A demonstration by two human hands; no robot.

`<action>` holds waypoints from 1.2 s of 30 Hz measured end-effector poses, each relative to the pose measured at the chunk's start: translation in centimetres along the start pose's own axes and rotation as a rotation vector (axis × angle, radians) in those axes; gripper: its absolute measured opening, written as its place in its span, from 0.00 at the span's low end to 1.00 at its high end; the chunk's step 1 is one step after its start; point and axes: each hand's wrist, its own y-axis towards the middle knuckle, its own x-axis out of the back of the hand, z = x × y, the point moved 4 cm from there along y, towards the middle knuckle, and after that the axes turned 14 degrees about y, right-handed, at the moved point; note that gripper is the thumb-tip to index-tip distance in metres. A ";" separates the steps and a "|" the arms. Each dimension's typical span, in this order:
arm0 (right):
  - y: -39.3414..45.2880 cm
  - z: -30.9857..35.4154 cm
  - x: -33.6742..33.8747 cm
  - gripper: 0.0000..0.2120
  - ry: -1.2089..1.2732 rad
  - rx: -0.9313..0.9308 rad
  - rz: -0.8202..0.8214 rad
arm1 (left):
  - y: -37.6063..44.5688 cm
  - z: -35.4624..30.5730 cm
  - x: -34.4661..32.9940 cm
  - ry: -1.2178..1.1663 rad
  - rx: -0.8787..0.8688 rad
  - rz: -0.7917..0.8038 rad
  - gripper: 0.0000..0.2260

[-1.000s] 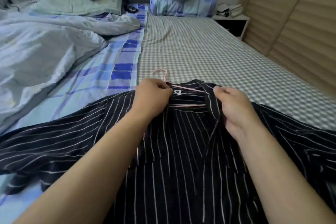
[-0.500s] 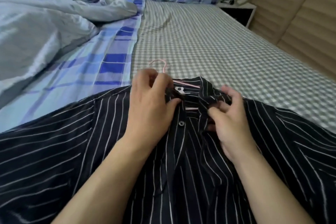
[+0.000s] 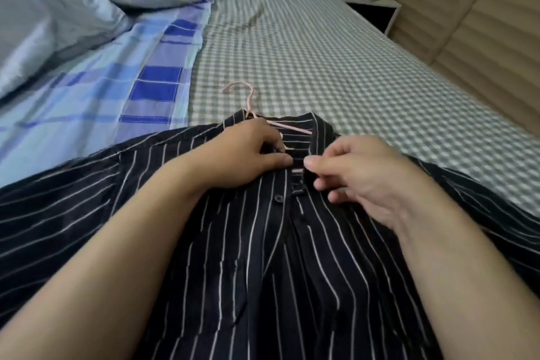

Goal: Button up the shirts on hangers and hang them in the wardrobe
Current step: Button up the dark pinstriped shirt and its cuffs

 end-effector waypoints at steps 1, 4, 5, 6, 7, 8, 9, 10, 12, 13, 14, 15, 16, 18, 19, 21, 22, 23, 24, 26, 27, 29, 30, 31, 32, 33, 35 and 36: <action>0.5 0.6 -0.5 0.08 0.053 -0.051 0.035 | 0.1 0.0 0.2 0.022 -0.001 -0.003 0.11; 1.8 0.8 -1.7 0.10 0.228 -0.057 0.036 | 0.2 0.0 0.3 0.137 0.020 -0.042 0.12; 2.0 0.2 -2.0 0.11 0.261 -0.026 0.029 | 0.1 0.2 0.1 0.191 0.045 -0.032 0.12; 2.0 -0.5 -2.1 0.12 0.297 0.015 0.014 | 0.1 0.3 -0.1 0.236 0.069 -0.016 0.12; 2.0 -1.2 -1.9 0.12 0.349 0.058 -0.005 | 0.1 0.3 -0.2 0.261 0.085 -0.015 0.12; 2.0 -1.5 -1.6 0.13 0.403 0.100 -0.023 | 0.2 0.3 -0.1 0.262 0.094 -0.034 0.12; 2.0 -1.5 -1.2 0.14 0.441 0.139 -0.033 | 0.3 0.3 0.1 0.234 0.106 -0.058 0.13; 2.0 -1.4 -0.8 0.15 0.458 0.171 -0.029 | 0.4 0.3 0.3 0.170 0.130 -0.070 0.15; 1.8 -0.9 -0.1 0.17 0.513 0.201 0.012 | 0.4 0.0 0.6 -0.026 0.183 -0.066 0.16; 1.9 -0.7 -0.1 0.18 0.582 0.188 0.047 | 0.4 0.0 0.8 -0.107 0.202 -0.072 0.16; 2.0 -0.7 -0.1 0.18 0.652 0.162 0.079 | 0.3 -0.1 1.1 -0.163 0.211 -0.077 0.16; 2.1 -0.8 -0.3 0.19 0.690 0.143 0.094 | 0.2 -0.1 1.2 -0.194 0.211 -0.077 0.16; 2.2 -0.9 -0.5 0.18 0.690 0.136 0.096 | 0.2 0.0 1.2 -0.213 0.210 -0.074 0.16; 2.3 -1.3 -1.1 0.15 0.588 0.155 0.080 | 0.3 0.2 1.0 -0.271 0.223 -0.088 0.12; 2.3 -1.5 -1.5 0.12 0.498 0.182 0.065 | 0.3 0.3 0.8 -0.324 0.233 -0.100 0.11; 2.2 -1.9 -2.1 0.07 0.375 0.233 0.031 | 0.3 0.3 0.6 -0.425 0.246 -0.115 0.11; 2.1 -1.9 -2.2 0.06 0.369 0.242 0.016 | 0.3 0.3 0.6 -0.449 0.245 -0.115 0.10; 2.1 -2.0 -2.1 0.06 0.391 0.239 0.008 | 0.3 0.2 0.7 -0.462 0.239 -0.103 0.09; 2.1 -1.9 -1.9 0.07 0.429 0.225 0.007 | 0.2 0.2 0.7 -0.471 0.231 -0.075 0.08; 2.0 -1.9 -1.5 0.07 0.490 0.199 0.014 | 0.1 0.2 0.8 -0.464 0.217 -0.007 0.06; 2.1 -1.9 -1.4 0.07 0.500 0.193 0.018 | 0.0 0.3 0.8 -0.457 0.211 0.017 0.06; 2.0 -2.0 -1.4 0.07 0.508 0.190 0.036 | -0.1 0.4 1.0 -0.473 0.206 0.060 0.07; 2.1 -2.0 -1.3 0.08 0.512 0.187 0.051 | -0.2 0.4 1.1 -0.494 0.199 0.087 0.08; 2.0 -2.0 -1.2 0.08 0.508 0.182 0.071 | -0.3 0.5 1.2 -0.503 0.181 0.124 0.07; 2.0 -2.0 -1.1 0.10 0.495 0.171 0.099 | -0.5 0.6 1.4 -0.495 0.151 0.168 0.06; 1.9 -2.0 -1.1 0.12 0.464 0.163 0.131 | -0.7 0.7 1.5 -0.479 0.124 0.205 0.07; 1.6 -1.9 -1.0 0.17 0.299 0.193 0.153 | -0.8 1.1 1.6 -0.471 0.118 0.212 0.09; 1.5 -1.8 -1.0 0.18 0.158 0.240 0.125 | -0.7 1.4 1.6 -0.492 0.148 0.183 0.09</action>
